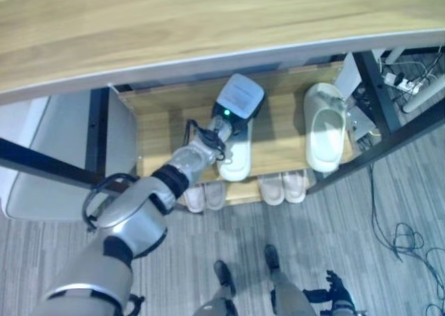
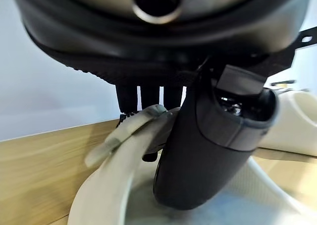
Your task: Arrange the slippers neatly on the shoe rack.
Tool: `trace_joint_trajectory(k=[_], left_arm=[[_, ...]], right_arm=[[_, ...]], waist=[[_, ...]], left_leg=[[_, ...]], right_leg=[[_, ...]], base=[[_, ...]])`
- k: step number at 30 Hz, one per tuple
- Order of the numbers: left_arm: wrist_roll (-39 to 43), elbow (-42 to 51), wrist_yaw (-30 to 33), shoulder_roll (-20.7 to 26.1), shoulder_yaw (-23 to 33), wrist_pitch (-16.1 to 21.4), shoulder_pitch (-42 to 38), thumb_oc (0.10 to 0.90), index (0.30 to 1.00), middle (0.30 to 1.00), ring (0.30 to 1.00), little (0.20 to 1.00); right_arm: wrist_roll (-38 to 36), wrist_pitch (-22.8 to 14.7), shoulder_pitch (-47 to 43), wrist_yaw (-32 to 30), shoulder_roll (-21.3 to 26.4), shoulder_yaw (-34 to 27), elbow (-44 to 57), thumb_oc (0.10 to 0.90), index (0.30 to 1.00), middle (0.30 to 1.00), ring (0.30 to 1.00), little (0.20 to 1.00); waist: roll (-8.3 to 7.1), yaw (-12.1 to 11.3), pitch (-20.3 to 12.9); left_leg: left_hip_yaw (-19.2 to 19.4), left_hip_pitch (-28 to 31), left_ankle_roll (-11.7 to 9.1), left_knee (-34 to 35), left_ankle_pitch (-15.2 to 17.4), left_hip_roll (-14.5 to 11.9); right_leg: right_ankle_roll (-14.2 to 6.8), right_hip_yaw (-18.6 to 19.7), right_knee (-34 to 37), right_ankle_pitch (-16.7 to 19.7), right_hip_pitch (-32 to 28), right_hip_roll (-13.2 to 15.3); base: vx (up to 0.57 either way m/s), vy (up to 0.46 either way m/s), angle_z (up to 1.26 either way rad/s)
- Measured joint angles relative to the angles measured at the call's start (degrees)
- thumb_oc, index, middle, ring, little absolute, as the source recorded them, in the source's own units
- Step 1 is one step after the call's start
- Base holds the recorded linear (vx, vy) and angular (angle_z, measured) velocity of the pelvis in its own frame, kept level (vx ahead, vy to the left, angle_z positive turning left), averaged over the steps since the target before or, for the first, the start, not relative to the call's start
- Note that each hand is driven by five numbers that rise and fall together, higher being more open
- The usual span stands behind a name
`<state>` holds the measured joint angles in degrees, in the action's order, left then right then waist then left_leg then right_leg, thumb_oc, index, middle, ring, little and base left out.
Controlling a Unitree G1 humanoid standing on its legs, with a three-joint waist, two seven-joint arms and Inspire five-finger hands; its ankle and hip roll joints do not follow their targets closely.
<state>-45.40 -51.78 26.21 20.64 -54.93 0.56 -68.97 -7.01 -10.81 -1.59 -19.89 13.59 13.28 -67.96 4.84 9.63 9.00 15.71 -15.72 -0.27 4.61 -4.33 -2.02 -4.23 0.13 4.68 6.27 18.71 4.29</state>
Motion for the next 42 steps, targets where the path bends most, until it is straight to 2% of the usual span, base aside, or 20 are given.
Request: trace_joint_trajectory(k=[12,19,20,21,30,38,42], left_arm=[[0.0,-4.6,-2.1,-4.6,-2.0,0.8,-4.6,0.400,0.300,0.300,0.300,0.300],[-1.5,-5.2,-2.6,-3.8,-6.7,1.0,-7.1,0.400,0.300,0.300,0.300,0.300],[-2.7,-5.5,-2.8,-3.2,-6.7,1.1,-7.5,0.508,0.462,0.462,0.462,0.462],[-2.8,-6.3,-2.8,-3.4,-6.7,1.1,-7.8,0.800,0.900,0.900,0.900,0.900],[-2.6,-10.6,-2.8,-3.1,-5.4,-0.2,-7.8,0.800,0.900,0.900,0.900,0.900],[-2.2,-5.5,-2.2,-1.7,-4.3,-0.1,-6.1,0.800,0.900,0.900,0.900,0.900],[-2.3,-5.8,-1.9,-1.8,-4.3,-0.1,-4.3,0.800,0.900,0.900,0.900,0.900]], right_arm=[[-0.1,-0.3,-3.5,-0.1,-0.1,1.8,0.5,0.800,0.900,0.900,0.900,0.900],[-0.1,-0.4,-3.6,-0.1,0.0,1.8,0.4,0.800,0.900,0.900,0.900,0.900],[-0.1,-0.6,-3.6,-0.1,0.0,1.8,0.4,0.800,0.900,0.900,0.900,0.900],[-0.1,-0.5,-3.5,-0.1,0.0,1.8,0.0,0.800,0.900,0.900,0.900,0.900],[-0.4,-0.9,-3.4,-0.1,0.1,1.7,-1.7,0.800,0.900,0.900,0.900,0.900],[-0.9,-0.4,-3.6,0.0,0.1,1.6,-2.2,0.800,0.900,0.900,0.900,0.900],[-1.1,-0.1,-3.6,0.0,0.2,1.6,-2.1,0.800,0.900,0.900,0.900,0.900]], waist=[[-0.03,2.6,0.0],[0.03,2.8,0.0],[0.05,2.7,-0.1],[0.18,2.9,-0.1],[0.29,2.7,-0.3],[0.29,2.5,-0.3],[0.25,2.5,-0.6]], left_leg=[[1.5,-0.2,0.0,0.0,0.0,-0.1],[2.7,-0.3,0.0,0.0,0.0,-0.2],[3.0,-0.3,0.0,0.0,0.0,-0.2],[3.0,-0.3,0.0,0.0,0.0,-0.3],[3.1,-0.3,0.1,0.0,-0.4,-1.0],[1.7,0.9,0.0,0.0,-1.1,-1.0],[1.1,1.9,0.0,0.0,-1.3,-1.0]], right_leg=[[0.0,1.7,-1.0,0.2,1.3,-0.3],[0.0,3.1,-2.0,0.2,2.5,-0.5],[0.0,3.7,-2.3,0.2,2.9,-0.6],[0.0,3.9,-2.5,0.2,3.1,-0.7],[0.2,4.0,-3.8,0.3,3.7,-1.5],[0.4,2.5,-3.9,0.5,2.0,-1.3],[0.4,1.9,-3.9,0.5,0.6,-1.2]], base=[[0.02,-0.012,-0.07],[0.01,-0.007,-0.10],[0.01,-0.025,-0.17],[0.01,-0.019,-0.14],[0.00,-0.025,-0.01],[0.00,-0.022,0.09],[-0.03,-0.010,0.08]])
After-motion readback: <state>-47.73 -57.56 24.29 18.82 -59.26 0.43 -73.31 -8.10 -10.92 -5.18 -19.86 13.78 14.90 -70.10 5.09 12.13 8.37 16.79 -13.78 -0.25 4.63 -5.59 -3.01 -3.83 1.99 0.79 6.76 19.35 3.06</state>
